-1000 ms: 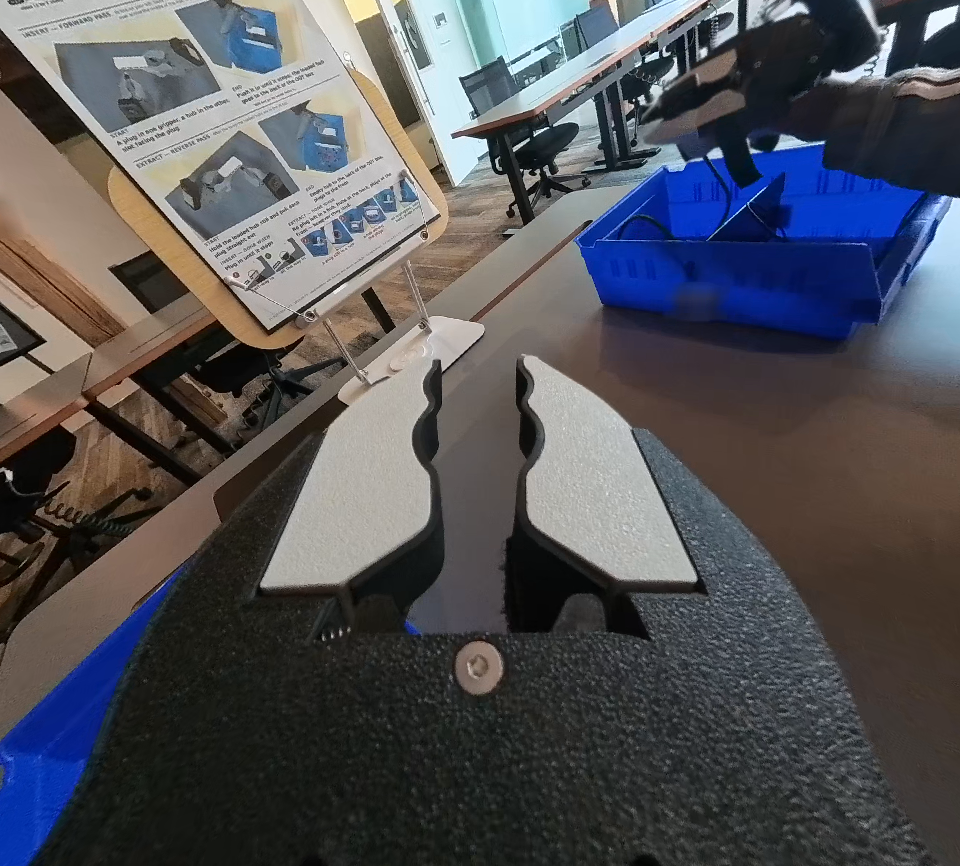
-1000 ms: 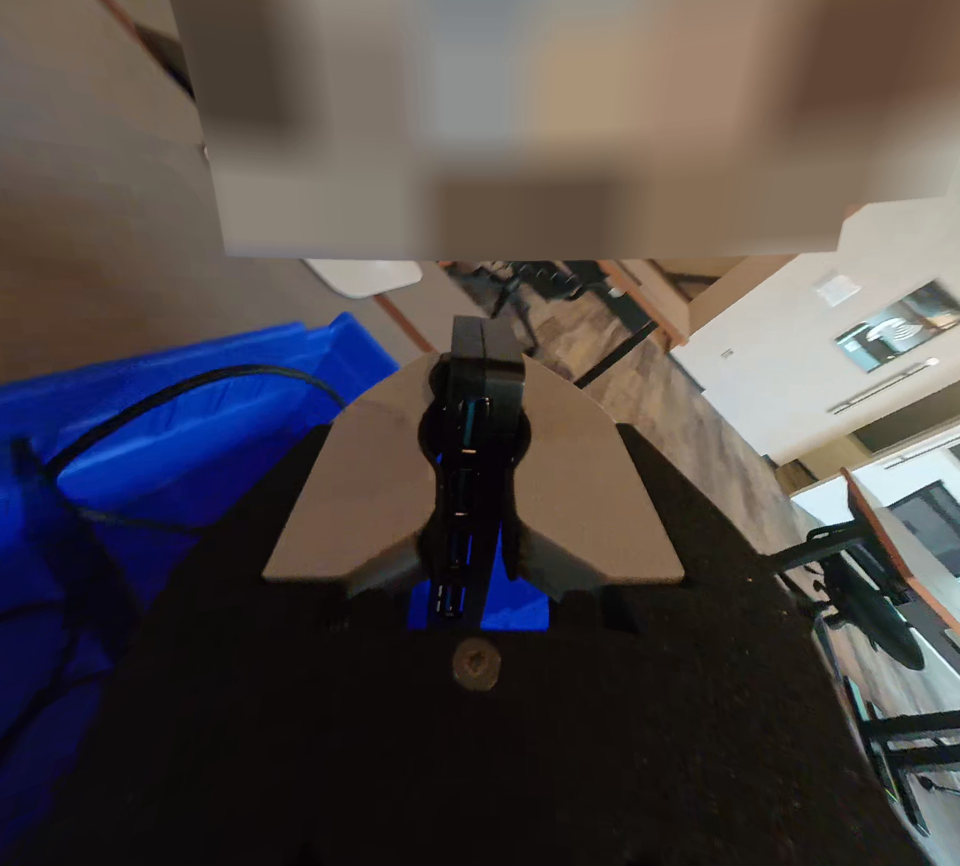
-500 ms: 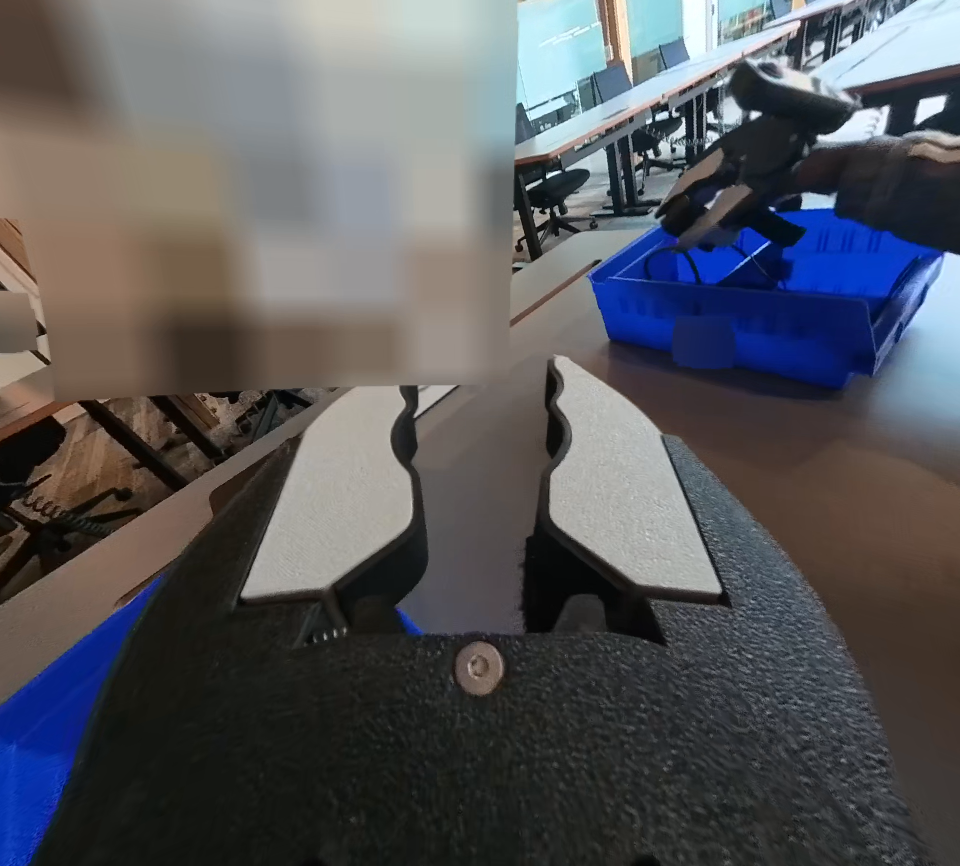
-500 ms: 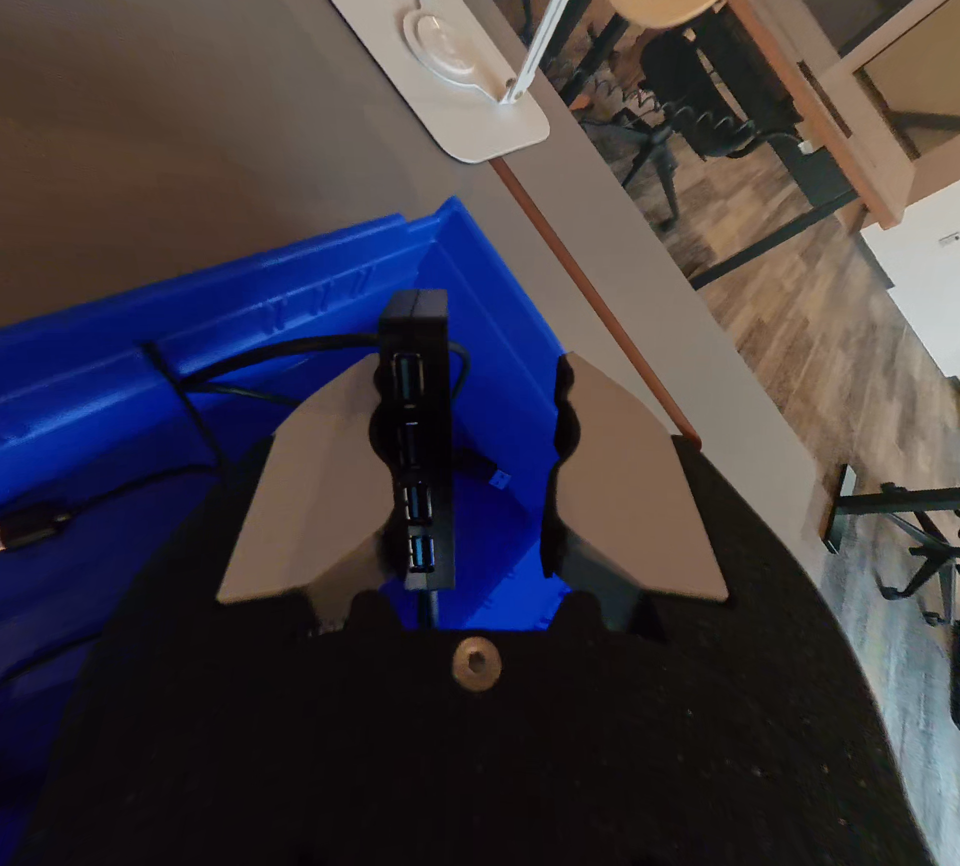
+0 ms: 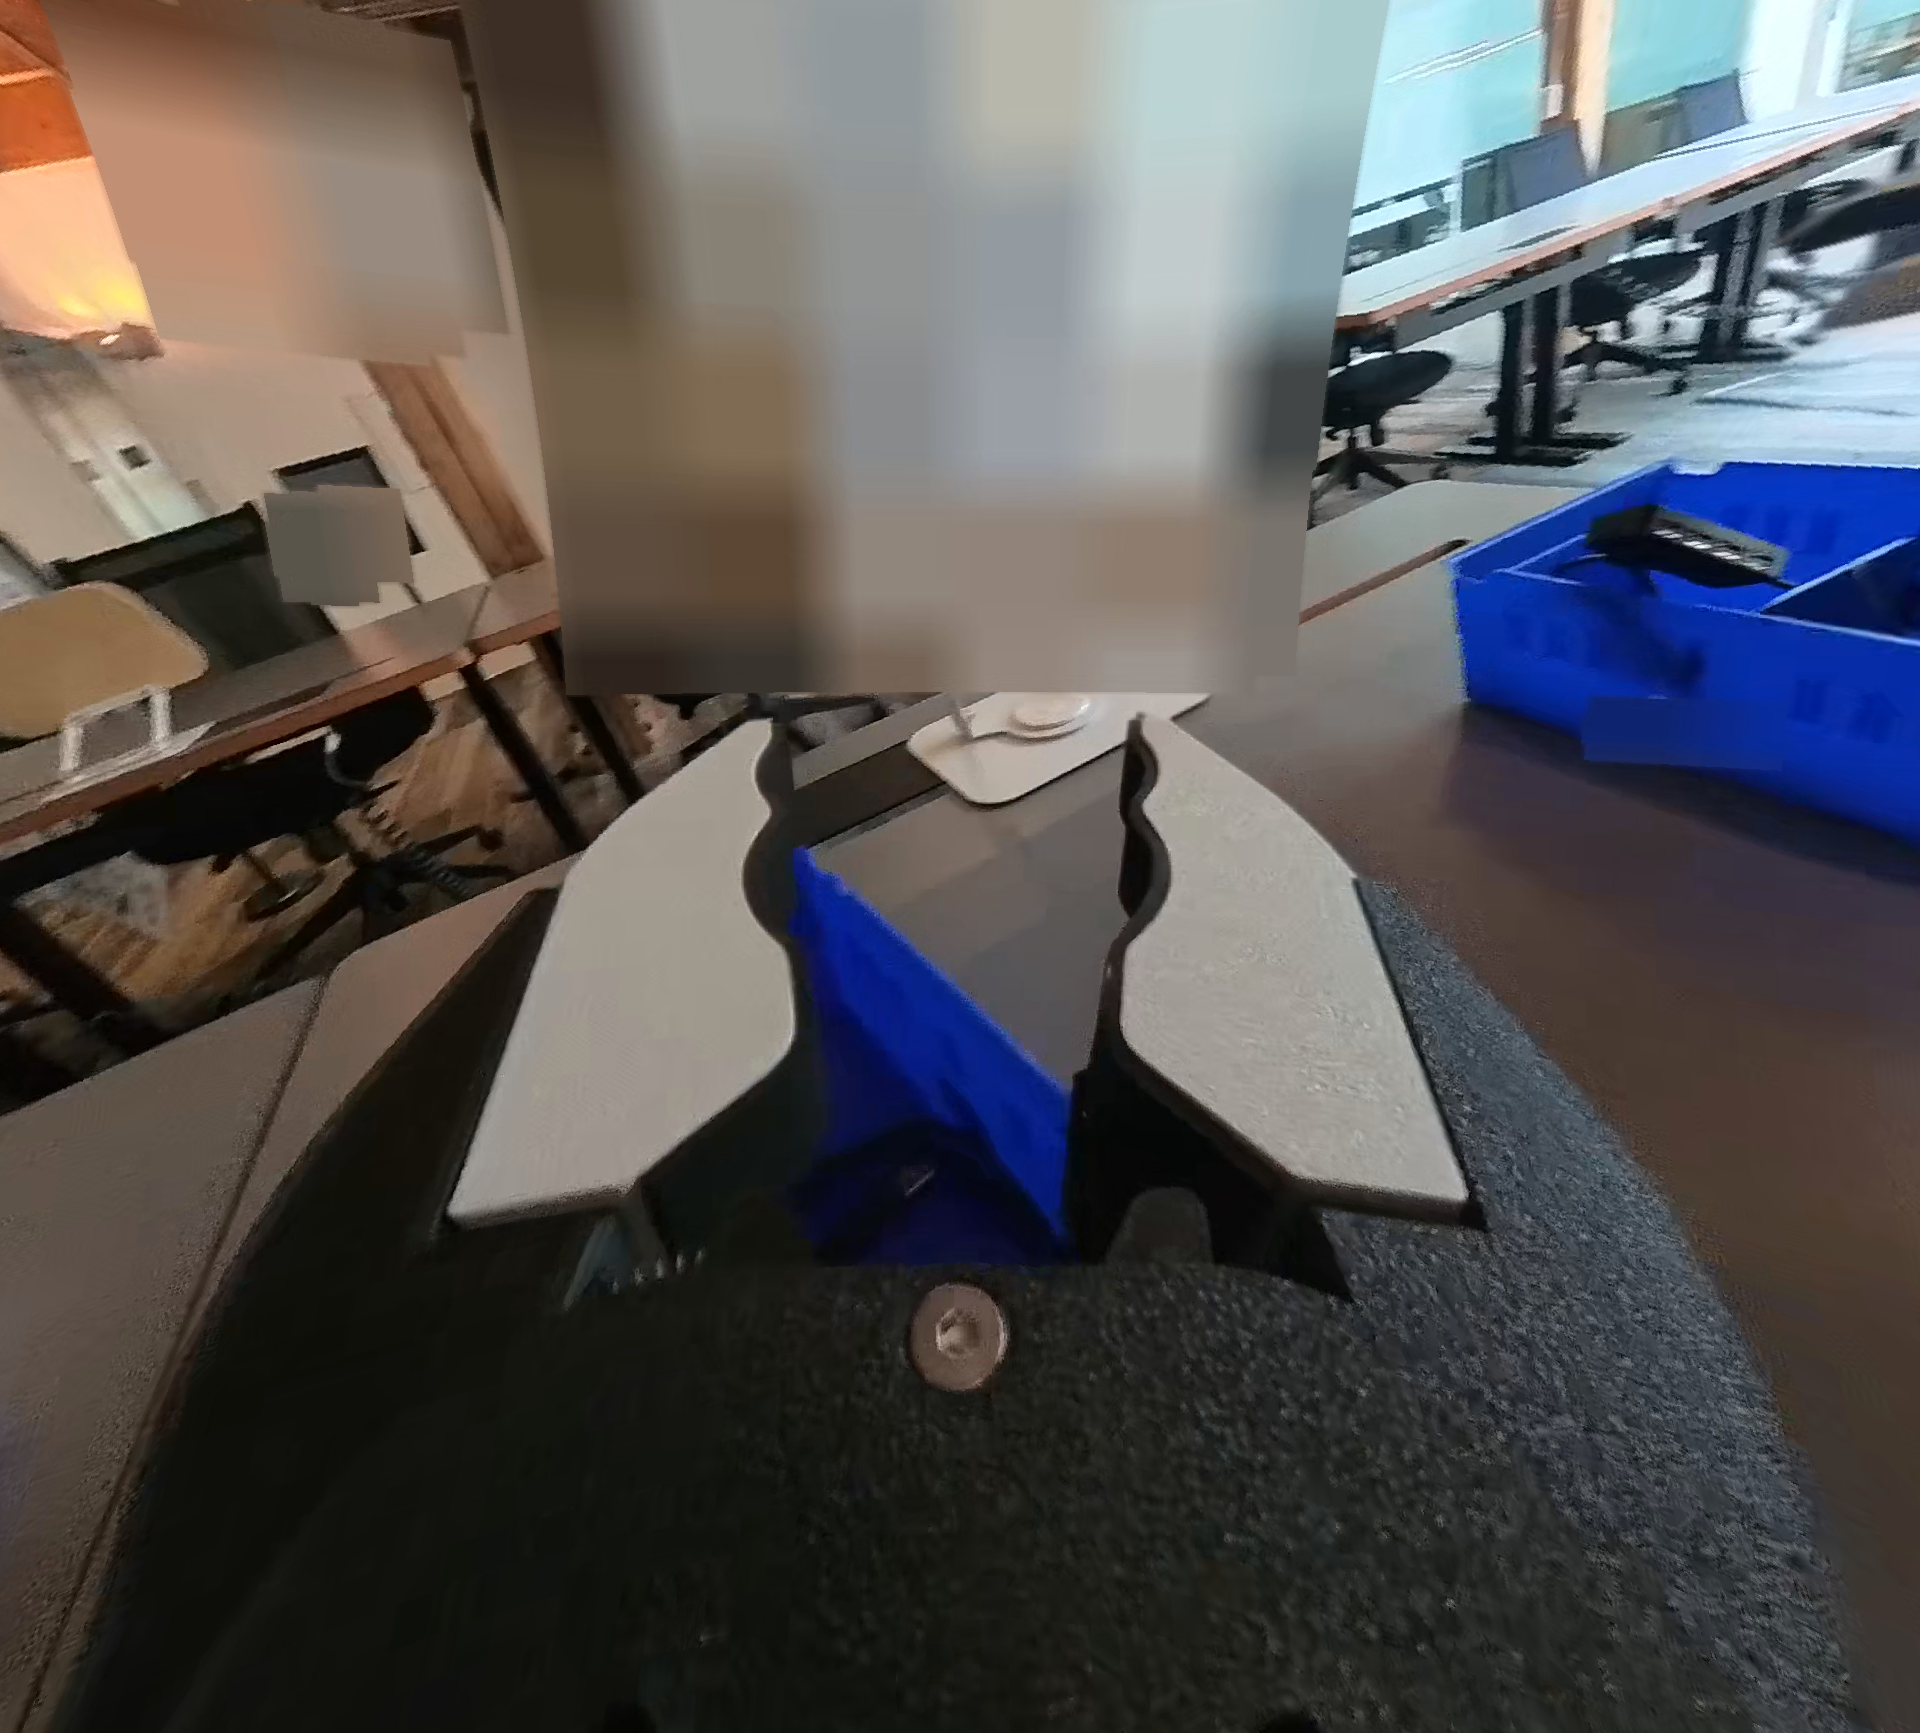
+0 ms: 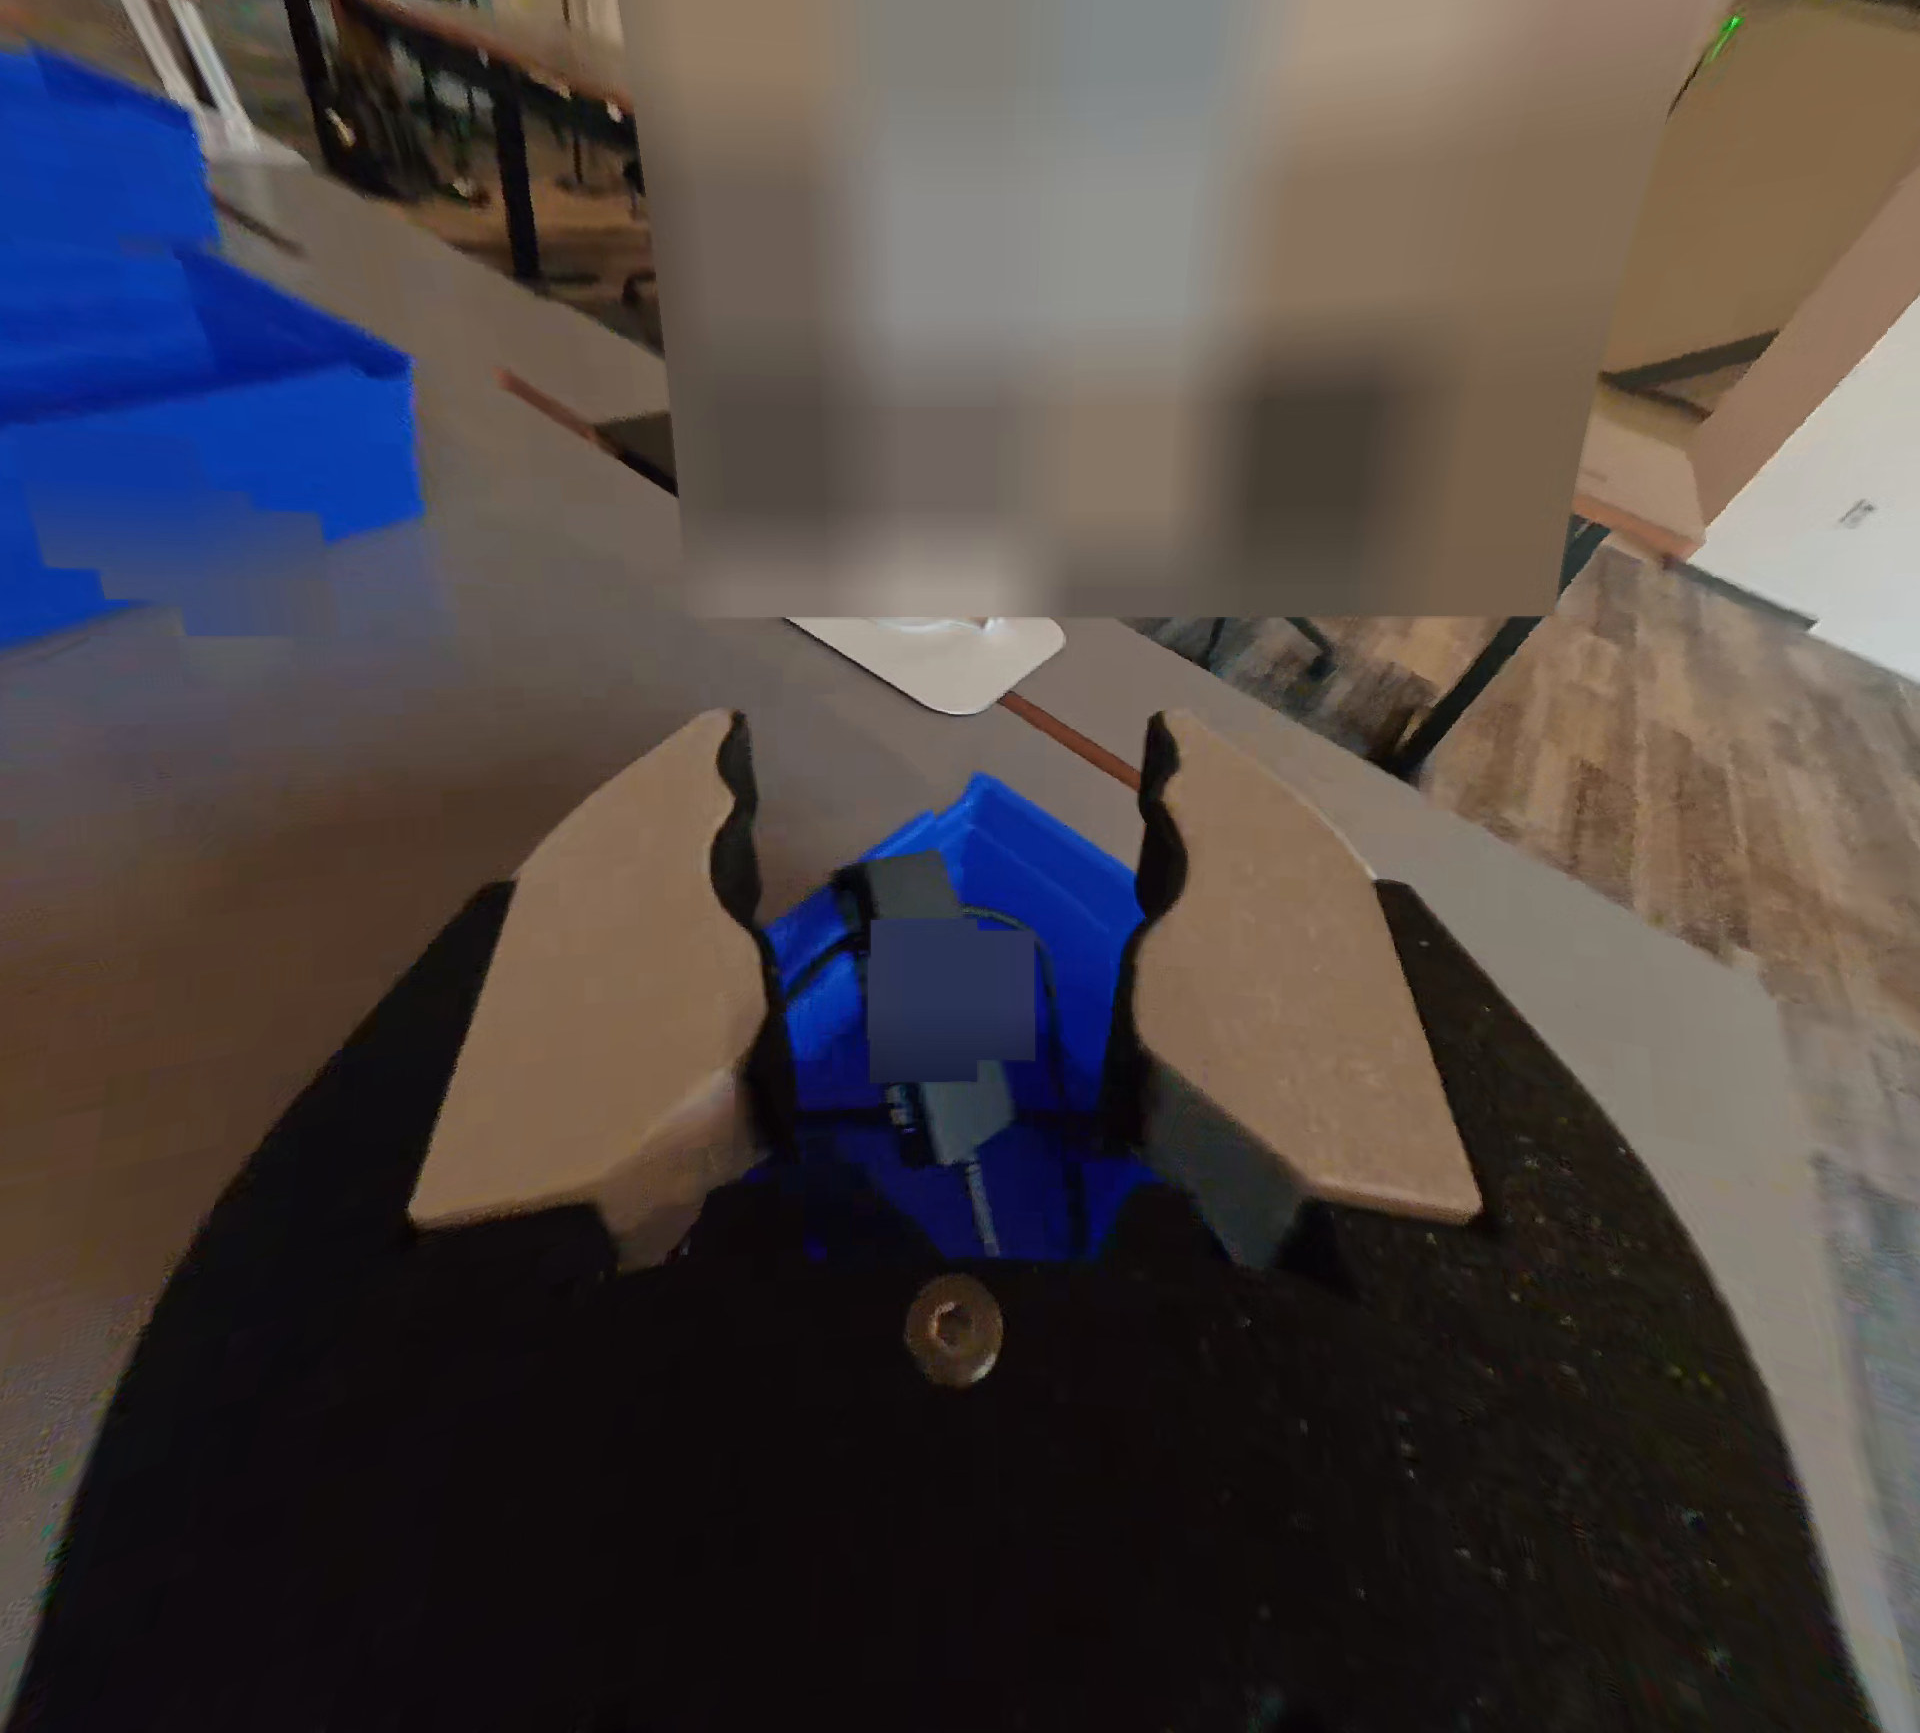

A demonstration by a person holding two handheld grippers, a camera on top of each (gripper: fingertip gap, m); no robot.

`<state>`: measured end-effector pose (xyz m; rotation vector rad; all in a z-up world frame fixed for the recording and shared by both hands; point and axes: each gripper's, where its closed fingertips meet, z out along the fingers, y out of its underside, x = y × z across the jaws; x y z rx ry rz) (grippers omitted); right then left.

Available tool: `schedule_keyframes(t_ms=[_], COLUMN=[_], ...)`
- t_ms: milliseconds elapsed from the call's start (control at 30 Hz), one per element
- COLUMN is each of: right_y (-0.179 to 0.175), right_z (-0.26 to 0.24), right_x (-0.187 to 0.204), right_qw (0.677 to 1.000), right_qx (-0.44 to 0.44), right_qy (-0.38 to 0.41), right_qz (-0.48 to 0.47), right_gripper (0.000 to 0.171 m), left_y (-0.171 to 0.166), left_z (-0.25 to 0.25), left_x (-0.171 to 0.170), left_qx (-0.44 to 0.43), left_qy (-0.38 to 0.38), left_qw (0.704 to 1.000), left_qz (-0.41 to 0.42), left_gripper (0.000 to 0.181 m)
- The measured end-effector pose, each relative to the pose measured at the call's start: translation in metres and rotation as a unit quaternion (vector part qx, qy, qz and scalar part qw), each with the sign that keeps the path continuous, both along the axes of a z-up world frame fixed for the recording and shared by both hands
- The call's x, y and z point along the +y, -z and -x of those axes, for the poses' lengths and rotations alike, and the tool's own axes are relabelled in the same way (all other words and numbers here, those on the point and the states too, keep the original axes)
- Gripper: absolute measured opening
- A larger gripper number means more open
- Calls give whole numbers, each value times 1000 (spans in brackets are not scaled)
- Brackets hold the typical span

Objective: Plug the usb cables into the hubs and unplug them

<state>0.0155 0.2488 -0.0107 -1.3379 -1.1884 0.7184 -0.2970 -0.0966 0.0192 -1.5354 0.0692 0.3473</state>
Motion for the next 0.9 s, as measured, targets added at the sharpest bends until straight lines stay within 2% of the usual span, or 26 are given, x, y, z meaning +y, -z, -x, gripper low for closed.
schedule_keyframes(t_ms=[200,300,467,600,700,800,900], right_y=[-3,4,18,30,30,26,23], right_z=[-13,-18,-18,-20,-21,-24,-27], right_x=[-66,-87,-107,-112,-111,-110,-108], right_qw=[995,995,993,993,993,994,995], right_qx=[55,46,-1,-25,-22,-12,-8], right_qy=[-71,-87,-114,-116,-110,-103,-95], right_qz=[40,32,24,15,19,18,12], right_gripper=[57,57,57,53,51,50,50], left_y=[14,29,73,115,151,192,231], left_z=[47,64,85,104,106,97,80], left_x=[-30,-37,-33,-28,-21,-11,-1], left_qx=[-13,-26,-36,-54,-74,-82,-100], left_qy=[-98,-127,-160,-198,-199,-172,-124], left_qw=[995,990,973,946,920,888,855], left_qz=[31,63,163,252,328,419,494], left_gripper=[52,49,47,41,37,36,42])
